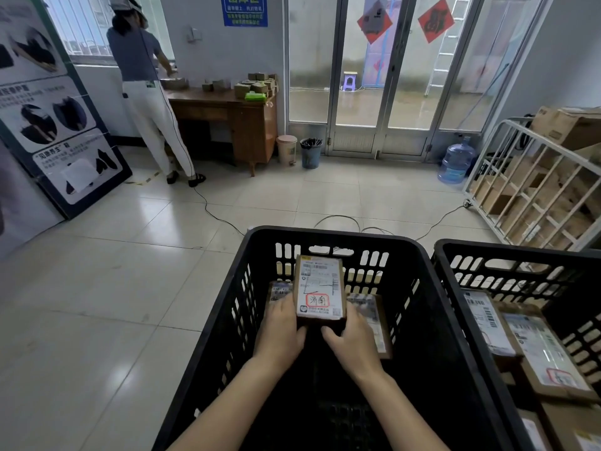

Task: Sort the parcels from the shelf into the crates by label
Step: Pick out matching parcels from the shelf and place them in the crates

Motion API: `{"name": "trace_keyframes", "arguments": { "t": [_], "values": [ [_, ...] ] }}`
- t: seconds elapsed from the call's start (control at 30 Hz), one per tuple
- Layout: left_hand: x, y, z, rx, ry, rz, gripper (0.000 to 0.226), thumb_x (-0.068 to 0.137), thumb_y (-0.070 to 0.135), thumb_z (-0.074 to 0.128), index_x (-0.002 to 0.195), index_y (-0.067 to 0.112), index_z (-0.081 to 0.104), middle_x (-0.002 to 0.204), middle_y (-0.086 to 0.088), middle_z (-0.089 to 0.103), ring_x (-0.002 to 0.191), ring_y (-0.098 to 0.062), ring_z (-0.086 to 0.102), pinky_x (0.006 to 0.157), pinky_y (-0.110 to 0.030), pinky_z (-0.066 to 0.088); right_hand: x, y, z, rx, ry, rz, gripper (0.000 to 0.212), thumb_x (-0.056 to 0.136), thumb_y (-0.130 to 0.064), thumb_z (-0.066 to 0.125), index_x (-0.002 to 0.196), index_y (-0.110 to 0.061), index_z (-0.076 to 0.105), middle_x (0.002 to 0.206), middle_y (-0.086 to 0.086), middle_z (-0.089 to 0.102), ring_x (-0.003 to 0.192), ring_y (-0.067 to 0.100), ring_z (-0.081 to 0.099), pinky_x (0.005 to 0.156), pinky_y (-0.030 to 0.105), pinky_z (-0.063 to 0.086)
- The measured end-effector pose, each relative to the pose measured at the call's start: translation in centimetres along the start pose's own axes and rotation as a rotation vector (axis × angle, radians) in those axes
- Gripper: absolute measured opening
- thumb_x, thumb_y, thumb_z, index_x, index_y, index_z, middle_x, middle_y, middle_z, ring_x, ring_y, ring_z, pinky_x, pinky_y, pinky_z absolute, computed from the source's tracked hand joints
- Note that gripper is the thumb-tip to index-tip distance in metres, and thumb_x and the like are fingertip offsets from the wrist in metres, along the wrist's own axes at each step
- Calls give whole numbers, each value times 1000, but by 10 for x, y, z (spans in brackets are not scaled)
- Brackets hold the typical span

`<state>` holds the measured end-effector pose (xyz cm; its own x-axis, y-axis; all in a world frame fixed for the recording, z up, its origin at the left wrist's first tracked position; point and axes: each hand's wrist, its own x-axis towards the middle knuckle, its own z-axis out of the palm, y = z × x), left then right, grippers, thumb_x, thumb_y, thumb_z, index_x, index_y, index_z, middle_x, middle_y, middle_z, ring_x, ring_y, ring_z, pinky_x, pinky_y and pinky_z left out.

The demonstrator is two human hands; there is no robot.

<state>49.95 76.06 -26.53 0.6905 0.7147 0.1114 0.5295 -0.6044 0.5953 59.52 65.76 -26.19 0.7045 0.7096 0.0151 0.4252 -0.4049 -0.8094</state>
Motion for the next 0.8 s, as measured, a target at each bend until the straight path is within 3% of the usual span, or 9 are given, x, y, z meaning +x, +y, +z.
{"name": "trace_keyframes", "arguments": {
  "t": [0.13,0.33,0.8],
  "values": [
    [-9,-15,-5,-39,18,-121,68,83,6,59,142,21,27,134,2,49,125,-14,43,101,-29,43,-1,-9,24,11,-41,-17,43,84,-16,61,125,-18,47,118,1,56,101,7,47,84,15,36],
    [-10,-16,-15,65,0,-163,82,89,4,49,150,25,-1,137,-1,40,126,-17,39,98,-31,45,8,-15,32,-3,-97,-57,49,87,-15,59,133,-19,43,122,0,55,112,10,50,95,18,38],
    [-2,-7,-28,223,-105,-295,86,86,5,54,148,17,-4,143,-9,25,131,-25,30,103,-36,41,15,-21,32,1,-223,-81,54,89,-16,55,138,-25,36,131,-2,53,122,13,49,102,25,38]
  ]
}}
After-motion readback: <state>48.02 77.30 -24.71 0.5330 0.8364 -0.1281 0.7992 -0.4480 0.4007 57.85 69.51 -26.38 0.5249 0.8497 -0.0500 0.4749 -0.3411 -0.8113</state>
